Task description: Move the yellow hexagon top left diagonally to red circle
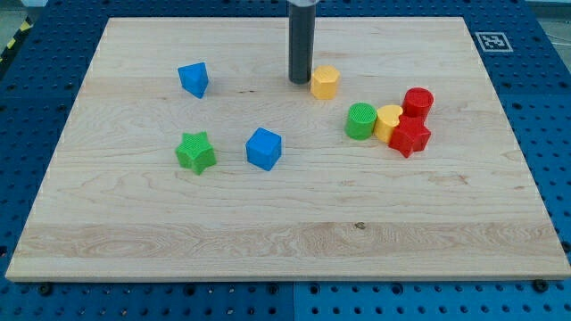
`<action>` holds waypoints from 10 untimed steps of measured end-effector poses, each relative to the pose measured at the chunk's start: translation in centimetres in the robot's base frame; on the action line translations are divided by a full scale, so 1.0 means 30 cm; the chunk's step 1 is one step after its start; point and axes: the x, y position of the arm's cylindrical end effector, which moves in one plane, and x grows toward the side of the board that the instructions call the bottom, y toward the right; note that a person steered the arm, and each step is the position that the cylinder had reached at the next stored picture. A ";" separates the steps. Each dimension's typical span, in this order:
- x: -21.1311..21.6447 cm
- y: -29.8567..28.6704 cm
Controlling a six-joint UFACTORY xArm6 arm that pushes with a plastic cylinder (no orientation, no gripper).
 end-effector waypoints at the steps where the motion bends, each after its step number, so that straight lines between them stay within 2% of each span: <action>1: -0.047 -0.023; 3: -0.008 -0.063; 4: 0.082 -0.034; 8: 0.144 0.075; 10: 0.219 0.129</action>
